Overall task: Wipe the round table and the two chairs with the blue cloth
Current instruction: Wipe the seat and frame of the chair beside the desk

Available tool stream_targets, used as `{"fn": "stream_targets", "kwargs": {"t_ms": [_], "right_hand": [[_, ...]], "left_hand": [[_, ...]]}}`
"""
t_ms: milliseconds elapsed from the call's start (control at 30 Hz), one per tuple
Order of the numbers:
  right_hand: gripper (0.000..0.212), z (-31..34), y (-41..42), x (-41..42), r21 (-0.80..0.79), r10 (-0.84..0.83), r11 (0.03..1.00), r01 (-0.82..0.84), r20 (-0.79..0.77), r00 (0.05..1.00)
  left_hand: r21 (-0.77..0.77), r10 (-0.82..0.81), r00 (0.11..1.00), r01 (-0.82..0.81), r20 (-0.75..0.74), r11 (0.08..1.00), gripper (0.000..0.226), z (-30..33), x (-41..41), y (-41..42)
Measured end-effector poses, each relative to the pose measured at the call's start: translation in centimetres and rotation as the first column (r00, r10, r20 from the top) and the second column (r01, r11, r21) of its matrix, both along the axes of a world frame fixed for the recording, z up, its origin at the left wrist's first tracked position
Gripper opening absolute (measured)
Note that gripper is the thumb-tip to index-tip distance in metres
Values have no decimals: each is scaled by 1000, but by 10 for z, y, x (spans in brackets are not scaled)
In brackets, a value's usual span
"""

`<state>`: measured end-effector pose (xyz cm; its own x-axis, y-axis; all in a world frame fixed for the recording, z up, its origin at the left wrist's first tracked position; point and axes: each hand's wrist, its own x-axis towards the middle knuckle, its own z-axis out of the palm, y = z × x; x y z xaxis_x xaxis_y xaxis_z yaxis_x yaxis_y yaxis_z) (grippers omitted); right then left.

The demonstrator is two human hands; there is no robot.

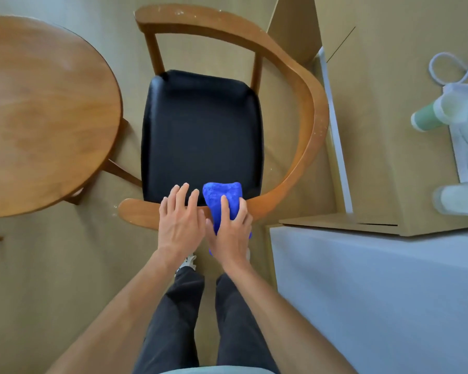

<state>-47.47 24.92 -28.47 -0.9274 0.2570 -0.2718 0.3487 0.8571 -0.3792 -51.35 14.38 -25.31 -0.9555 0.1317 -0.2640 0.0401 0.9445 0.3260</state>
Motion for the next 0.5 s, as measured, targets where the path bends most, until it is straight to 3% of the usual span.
{"fn": "stream_targets", "kwargs": {"t_ms": [67,200,367,500], "right_hand": [[58,4,8,-4,-37,40,999,-39,21,999],[45,10,72,-24,-114,22,993,-32,-94,995],[31,-8,123,-64,-88,81,992,-90,-95,992],[31,-34,119,-80,-119,163,979,-169,-60,985]], "left_hand": [[5,-3,1000,3,-1,1000,45,-1,0,9],[34,-40,999,41,-14,999,53,-5,-1,36],[-23,-75,997,76,36,997,71,-24,12,82],[-96,-47,999,48,14,994,63,-36,22,107]]}}
